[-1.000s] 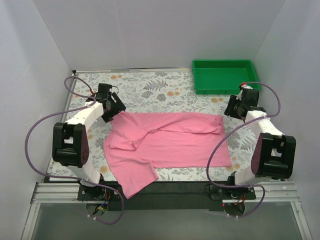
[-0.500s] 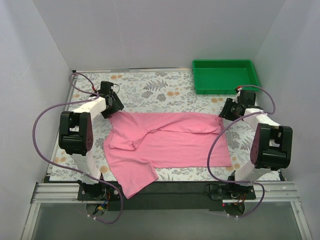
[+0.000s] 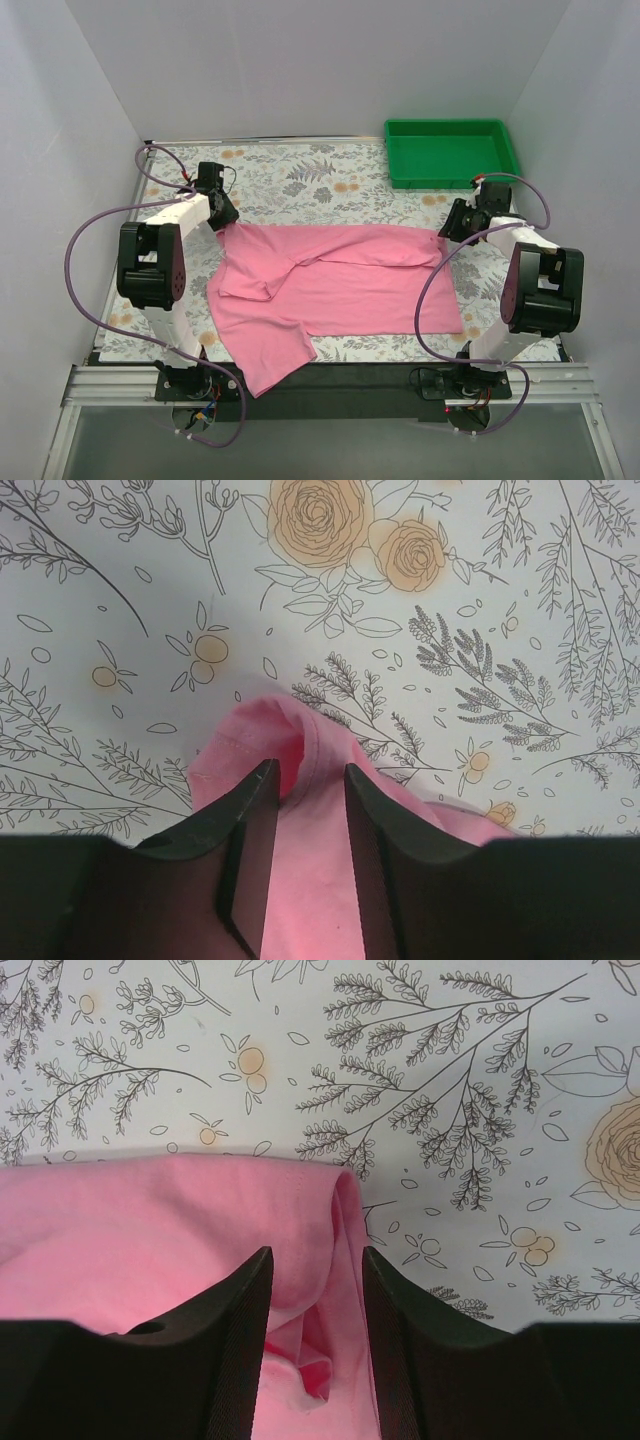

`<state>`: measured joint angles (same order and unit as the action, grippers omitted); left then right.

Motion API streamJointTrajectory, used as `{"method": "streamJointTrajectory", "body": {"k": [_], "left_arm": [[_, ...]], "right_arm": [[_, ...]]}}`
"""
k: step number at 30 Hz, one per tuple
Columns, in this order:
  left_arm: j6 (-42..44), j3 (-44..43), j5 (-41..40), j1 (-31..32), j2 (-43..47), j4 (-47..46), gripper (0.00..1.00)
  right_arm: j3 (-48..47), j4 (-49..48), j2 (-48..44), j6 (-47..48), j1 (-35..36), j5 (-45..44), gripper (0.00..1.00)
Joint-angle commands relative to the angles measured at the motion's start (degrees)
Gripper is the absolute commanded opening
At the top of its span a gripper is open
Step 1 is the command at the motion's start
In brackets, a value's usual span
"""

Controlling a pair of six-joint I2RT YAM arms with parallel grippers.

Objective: Fold and stack the t-shirts
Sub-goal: Fold the tshirt

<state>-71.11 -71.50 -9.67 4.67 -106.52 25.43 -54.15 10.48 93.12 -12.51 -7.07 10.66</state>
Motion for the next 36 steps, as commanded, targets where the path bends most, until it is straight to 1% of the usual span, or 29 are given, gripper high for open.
{"method": "streamJointTrajectory", "body": {"k": [1,3,4,5,7,9,13,18,21,22,24,25,31,33,36], "left_arm": [[0.62,-1.36,-0.08,-0.1,0.52,-1.08,0.31],[0.54,-1.18,-0.26,-0.1,0.35,-1.08,0.19],[0.45,-1.09,-0.26,-0.1,0.26,-1.17,0.16],[0.45,-1.09,-0.26,-0.1,0.26,-1.26,0.1],[0.53,-1.09,-0.35,-0.1,0.35,-1.35,0.03],[0.62,-1.53,-0.96,-0.1,0.35,-1.35,0.0],[0.8,-2.32,-1.58,-0.88,0.09,-1.44,0.0],[0.62,-2.94,-0.61,-1.5,-0.53,-1.35,0.0],[0.62,-3.03,-0.61,-1.77,-1.06,-1.35,0.0],[0.62,-3.11,-0.61,-2.11,-1.06,-1.17,0.0],[0.27,-3.03,-0.61,-2.64,-1.23,-1.26,0.0],[-0.08,-2.94,-0.52,-3.6,-1.23,-1.17,0.0],[-1.48,-3.29,1.14,-8.09,-2.02,-1.17,0.0],[-1.84,-3.47,2.11,-9.06,-2.72,-1.17,0.0],[-1.66,-3.9,3.86,-9.24,-3.51,-1.61,0.0]], "right_arm": [[0.54,-1.95,0.39,-0.32,-0.49,-0.28,0.4],[0.54,-2.13,0.48,-0.23,-0.66,-0.02,0.4],[0.45,-2.13,0.74,-0.23,-0.66,0.76,0.4],[0.28,-2.22,1.01,-0.23,-0.66,1.29,0.4],[-0.08,-2.48,1.8,-0.58,-0.66,2.69,0.39],[-0.34,-2.83,2.33,-0.67,-0.58,3.67,0.39],[-1.57,-3.36,4.52,-1.11,-0.66,6.56,0.36],[-2.8,-3.71,7.07,-1.55,-0.66,8.15,0.32],[-3.24,-3.98,8.21,-1.73,-0.66,8.77,0.24],[-3.42,-3.98,8.3,-1.55,-0.92,8.25,0.13],[-3.59,-3.98,8.22,-1.46,-1.63,7.72,0.03],[-3.85,-3.89,8.13,-1.46,-2.07,7.28,0.01],[-5.87,-3.98,7.86,-1.29,-7.69,6.92,0.01],[-7.37,-3.89,8.3,-1.29,-8.13,7.01,0.01],[-9.83,-3.8,9.79,-0.76,-8.22,9.38,0.01]]}}
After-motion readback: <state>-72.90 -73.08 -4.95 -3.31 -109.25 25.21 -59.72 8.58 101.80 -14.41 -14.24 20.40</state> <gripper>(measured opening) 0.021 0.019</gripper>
